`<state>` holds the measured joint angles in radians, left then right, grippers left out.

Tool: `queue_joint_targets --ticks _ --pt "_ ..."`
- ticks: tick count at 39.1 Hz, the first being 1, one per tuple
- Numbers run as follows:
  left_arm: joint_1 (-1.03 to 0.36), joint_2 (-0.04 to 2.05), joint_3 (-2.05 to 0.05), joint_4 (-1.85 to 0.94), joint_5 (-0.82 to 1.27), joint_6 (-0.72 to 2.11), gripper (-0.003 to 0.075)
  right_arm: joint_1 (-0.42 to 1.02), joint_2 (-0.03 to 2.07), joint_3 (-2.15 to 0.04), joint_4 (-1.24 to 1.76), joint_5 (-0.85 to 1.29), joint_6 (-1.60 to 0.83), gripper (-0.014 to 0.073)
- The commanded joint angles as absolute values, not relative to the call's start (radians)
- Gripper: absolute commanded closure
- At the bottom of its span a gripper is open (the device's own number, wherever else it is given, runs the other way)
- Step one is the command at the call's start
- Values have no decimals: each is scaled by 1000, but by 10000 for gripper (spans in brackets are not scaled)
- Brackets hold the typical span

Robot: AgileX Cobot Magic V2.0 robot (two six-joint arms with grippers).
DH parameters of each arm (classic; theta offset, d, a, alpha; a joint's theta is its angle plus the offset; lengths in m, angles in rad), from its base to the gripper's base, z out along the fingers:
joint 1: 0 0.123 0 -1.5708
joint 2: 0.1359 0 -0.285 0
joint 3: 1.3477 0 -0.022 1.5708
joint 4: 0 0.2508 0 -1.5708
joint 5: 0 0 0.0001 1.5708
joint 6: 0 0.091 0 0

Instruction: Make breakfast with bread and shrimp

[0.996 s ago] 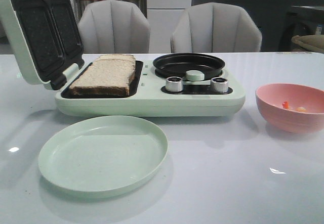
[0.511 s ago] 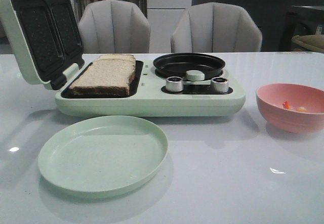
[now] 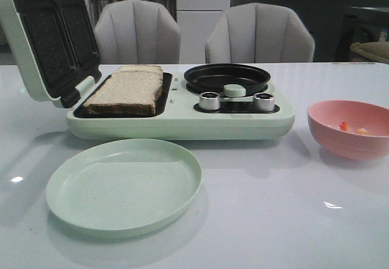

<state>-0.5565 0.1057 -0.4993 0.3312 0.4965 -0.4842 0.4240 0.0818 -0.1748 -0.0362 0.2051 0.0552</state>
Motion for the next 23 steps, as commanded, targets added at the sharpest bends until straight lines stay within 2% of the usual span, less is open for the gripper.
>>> queue_joint_targets --ticks 1,15,23 --pt "-564 233 -590 327 402 -487 335 419 95 -202 -38 115 48 -6" --pt "-560 633 -858 384 348 -529 335 419 95 -202 -38 113 48 -6" --pt "-476 781 -970 380 348 -548 335 419 95 -202 -38 113 48 -6"
